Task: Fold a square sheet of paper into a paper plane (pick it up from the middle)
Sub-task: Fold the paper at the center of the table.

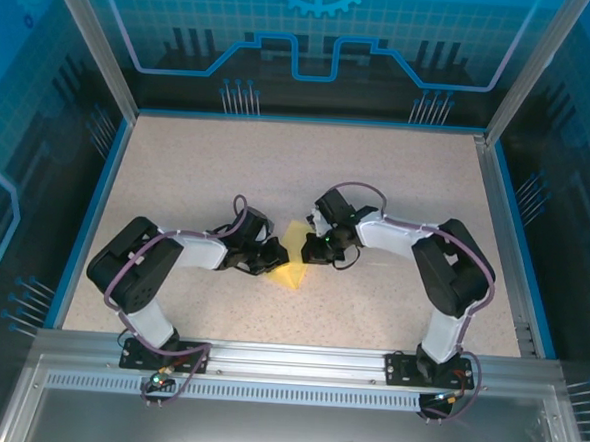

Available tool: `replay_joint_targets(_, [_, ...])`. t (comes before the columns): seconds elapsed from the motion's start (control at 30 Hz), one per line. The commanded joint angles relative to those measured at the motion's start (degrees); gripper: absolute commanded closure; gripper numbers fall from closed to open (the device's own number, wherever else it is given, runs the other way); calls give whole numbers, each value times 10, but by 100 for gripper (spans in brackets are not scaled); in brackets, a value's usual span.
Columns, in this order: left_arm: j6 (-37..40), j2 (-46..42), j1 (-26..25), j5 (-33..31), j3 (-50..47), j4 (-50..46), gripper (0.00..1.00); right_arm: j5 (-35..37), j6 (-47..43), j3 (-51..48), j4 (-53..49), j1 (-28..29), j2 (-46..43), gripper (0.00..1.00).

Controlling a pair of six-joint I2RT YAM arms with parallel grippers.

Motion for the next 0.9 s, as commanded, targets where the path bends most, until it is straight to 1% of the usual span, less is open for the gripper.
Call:
replay_joint_targets(0.0, [15,7,-3,-37,-11,-84,87,1,9,3,-8,9,-33,93])
replay_joint_targets(0.27, [8,21,-3,-31,-3,-80,87,-18,33,-27,11,45,-45,93])
replay_joint_targets(0.47, [7,17,-4,-31,-4,-84,87,-31,59,-54,48,68,-22,94])
replay_joint_targets(0.63, [7,17,-4,-29,-6,-84,87,-49,69,-49,74,76,-2,94])
replay_joint_targets(0.87, [7,17,-4,-30,-6,-82,87,-50,79,-63,93,75,20,94])
